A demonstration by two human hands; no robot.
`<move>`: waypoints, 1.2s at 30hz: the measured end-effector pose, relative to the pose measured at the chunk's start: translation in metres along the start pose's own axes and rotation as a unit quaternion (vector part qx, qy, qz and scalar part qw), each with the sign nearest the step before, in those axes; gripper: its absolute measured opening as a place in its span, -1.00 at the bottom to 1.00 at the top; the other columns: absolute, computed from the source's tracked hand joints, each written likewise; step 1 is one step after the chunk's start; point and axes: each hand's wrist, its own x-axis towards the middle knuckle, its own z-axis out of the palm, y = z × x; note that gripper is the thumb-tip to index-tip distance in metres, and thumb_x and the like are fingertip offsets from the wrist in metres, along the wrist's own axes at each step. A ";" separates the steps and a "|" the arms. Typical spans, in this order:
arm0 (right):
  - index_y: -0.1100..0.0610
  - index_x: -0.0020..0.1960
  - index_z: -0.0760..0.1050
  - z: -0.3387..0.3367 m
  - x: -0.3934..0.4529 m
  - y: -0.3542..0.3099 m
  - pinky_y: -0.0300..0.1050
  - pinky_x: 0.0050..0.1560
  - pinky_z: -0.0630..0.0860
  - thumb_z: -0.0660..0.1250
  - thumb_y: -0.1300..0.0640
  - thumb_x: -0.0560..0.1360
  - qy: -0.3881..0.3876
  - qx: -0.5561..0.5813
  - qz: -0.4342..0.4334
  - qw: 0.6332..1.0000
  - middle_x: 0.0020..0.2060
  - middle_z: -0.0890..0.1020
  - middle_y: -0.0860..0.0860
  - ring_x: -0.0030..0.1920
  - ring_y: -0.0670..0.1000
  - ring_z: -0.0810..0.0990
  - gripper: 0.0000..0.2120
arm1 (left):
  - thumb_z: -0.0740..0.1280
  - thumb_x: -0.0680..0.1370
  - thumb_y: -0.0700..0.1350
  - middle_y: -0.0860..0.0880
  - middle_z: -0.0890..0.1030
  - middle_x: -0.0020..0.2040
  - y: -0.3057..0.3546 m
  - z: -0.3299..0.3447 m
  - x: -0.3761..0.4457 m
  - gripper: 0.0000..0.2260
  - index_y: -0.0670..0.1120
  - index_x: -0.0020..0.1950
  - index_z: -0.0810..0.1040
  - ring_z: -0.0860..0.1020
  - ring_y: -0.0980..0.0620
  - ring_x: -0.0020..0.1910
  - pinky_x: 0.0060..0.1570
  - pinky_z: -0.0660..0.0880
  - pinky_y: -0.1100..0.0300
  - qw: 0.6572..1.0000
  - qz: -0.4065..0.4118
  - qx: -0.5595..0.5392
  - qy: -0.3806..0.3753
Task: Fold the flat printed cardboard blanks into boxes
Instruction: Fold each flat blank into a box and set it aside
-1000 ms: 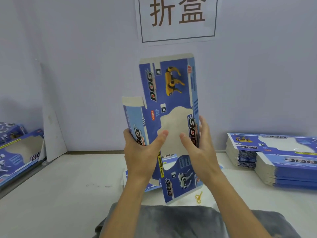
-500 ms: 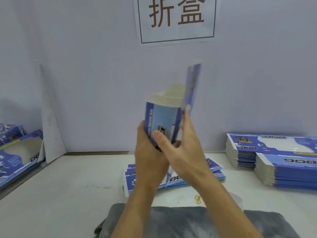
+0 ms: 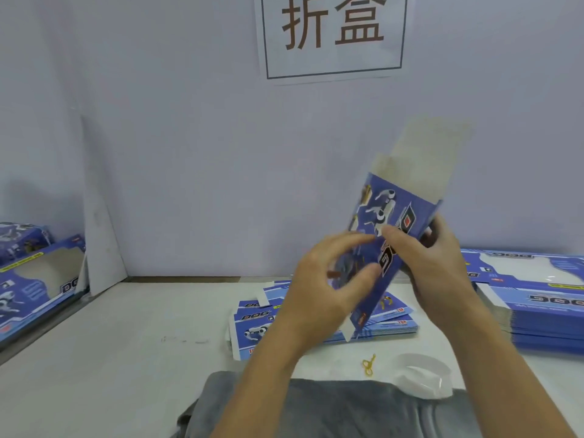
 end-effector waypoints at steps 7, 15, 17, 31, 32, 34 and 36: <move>-0.08 0.04 0.60 -0.006 -0.004 -0.020 -0.04 -0.04 0.64 0.52 -0.03 0.23 -0.176 -0.034 0.000 0.984 -0.01 0.72 0.06 0.02 0.13 0.71 -0.62 | 0.50 0.36 0.28 0.23 0.44 0.38 -0.003 -0.042 0.002 -0.37 0.28 0.37 0.36 0.42 0.21 0.39 0.23 0.42 0.29 0.976 -0.089 -0.081 0.183; -0.13 0.23 0.54 0.006 -0.010 -0.021 -0.11 -0.07 0.65 0.46 0.12 0.38 -0.266 0.013 0.075 0.961 0.06 0.72 0.02 0.04 0.10 0.71 -0.56 | 0.46 0.45 0.10 -0.02 0.67 0.14 0.000 -0.047 -0.001 -0.35 0.02 0.48 0.32 0.67 -0.07 0.11 0.00 0.65 0.01 0.977 -0.044 -0.175 0.111; -0.15 0.42 0.34 0.011 -0.009 -0.020 -0.01 -0.02 0.66 0.42 0.11 0.42 -0.207 0.024 0.056 0.976 0.11 0.70 0.00 0.08 0.11 0.70 -0.39 | 0.48 0.48 0.10 0.00 0.68 0.11 0.001 -0.042 0.001 -0.40 0.03 0.46 0.34 0.68 -0.05 0.08 -0.06 0.66 0.07 0.976 -0.037 -0.166 0.136; -0.22 0.46 0.16 0.043 -0.021 -0.020 -0.27 -0.27 0.62 0.44 -0.02 0.40 -0.051 -0.014 -0.076 0.996 -0.04 0.70 -0.17 -0.09 -0.07 0.73 -0.27 | 0.41 0.41 0.20 0.01 0.66 0.04 0.014 -0.025 0.005 -0.36 0.01 0.41 0.34 0.69 -0.01 0.00 -0.11 0.66 0.06 0.967 -0.032 -0.160 0.194; -0.16 0.49 0.15 0.045 -0.022 -0.018 -0.27 -0.26 0.62 0.43 -0.01 0.42 -0.061 -0.020 -0.078 0.995 -0.03 0.70 -0.18 -0.07 -0.08 0.73 -0.26 | 0.44 0.41 0.22 -0.02 0.66 0.03 0.015 -0.029 0.006 -0.36 0.02 0.39 0.35 0.70 -0.01 -0.03 -0.10 0.67 -0.02 0.965 -0.039 -0.147 0.211; -0.11 0.51 0.14 0.049 -0.023 -0.015 -0.29 -0.23 0.62 0.41 0.00 0.44 -0.074 -0.030 -0.083 0.993 -0.02 0.69 -0.21 -0.05 -0.11 0.72 -0.27 | 0.46 0.45 0.21 -0.03 0.68 0.01 0.014 -0.035 0.007 -0.40 0.02 0.39 0.36 0.71 -0.02 -0.05 -0.07 0.66 -0.13 0.962 -0.034 -0.131 0.239; -0.12 0.52 0.12 0.050 -0.024 -0.015 -0.33 -0.21 0.61 0.42 0.05 0.45 -0.075 -0.032 -0.096 0.992 0.00 0.66 -0.30 -0.04 -0.16 0.71 -0.25 | 0.42 0.45 0.11 0.06 0.69 0.06 0.012 -0.035 0.006 -0.36 0.08 0.48 0.27 0.71 -0.01 -0.01 -0.07 0.67 -0.03 0.966 -0.007 -0.140 0.219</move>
